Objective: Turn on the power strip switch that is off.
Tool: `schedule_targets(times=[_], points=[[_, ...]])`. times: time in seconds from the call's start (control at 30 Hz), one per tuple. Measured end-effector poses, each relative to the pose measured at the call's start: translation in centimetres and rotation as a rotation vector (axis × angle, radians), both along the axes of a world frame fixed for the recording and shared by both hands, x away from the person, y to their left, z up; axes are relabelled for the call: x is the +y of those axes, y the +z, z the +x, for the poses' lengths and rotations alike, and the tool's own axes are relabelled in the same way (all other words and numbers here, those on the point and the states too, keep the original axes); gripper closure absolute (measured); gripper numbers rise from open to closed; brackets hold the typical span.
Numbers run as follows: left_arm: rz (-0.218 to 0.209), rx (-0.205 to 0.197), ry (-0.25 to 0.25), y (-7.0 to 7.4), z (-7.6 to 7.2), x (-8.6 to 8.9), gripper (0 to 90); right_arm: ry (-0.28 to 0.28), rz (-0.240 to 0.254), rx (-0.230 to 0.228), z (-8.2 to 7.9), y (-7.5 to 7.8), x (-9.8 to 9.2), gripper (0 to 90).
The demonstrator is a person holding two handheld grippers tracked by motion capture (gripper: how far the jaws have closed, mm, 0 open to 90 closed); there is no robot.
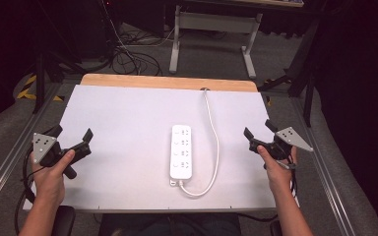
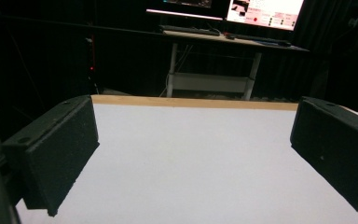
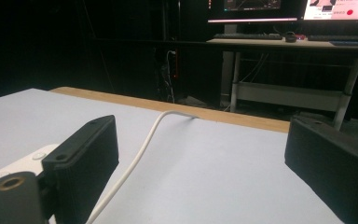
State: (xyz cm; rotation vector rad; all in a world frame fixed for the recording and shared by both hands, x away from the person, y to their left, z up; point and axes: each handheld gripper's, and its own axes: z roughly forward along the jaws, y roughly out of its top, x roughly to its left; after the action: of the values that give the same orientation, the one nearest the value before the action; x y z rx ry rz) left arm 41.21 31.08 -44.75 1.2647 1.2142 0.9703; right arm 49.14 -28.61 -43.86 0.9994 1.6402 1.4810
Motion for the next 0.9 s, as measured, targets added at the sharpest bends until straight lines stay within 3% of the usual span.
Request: schedule_targets(times=[0.5, 0.6, 0.73, 0.9], points=[[0.012, -0.012, 0.027, 0.06, -0.03, -0.26, 8.2, -0.003, 0.009, 0.000, -0.05, 0.05, -0.01, 10.1], [-0.001, -0.014, 0.014, 0.18, -0.05, -0.25, 12.2, -0.004, 0.011, -0.002, -0.06, 0.07, -0.03, 10.1], [0.014, -0.008, 0.003, 0.26, -0.09, -0.36, 20.0, 0.001, 0.022, -0.001, -0.05, 0.08, -0.11, 10.1], [0.022, -0.012, 0.000, 0.32, -0.17, -0.30, 35.9, 0.002, 0.031, -0.003, -0.03, 0.11, -0.14, 10.2]])
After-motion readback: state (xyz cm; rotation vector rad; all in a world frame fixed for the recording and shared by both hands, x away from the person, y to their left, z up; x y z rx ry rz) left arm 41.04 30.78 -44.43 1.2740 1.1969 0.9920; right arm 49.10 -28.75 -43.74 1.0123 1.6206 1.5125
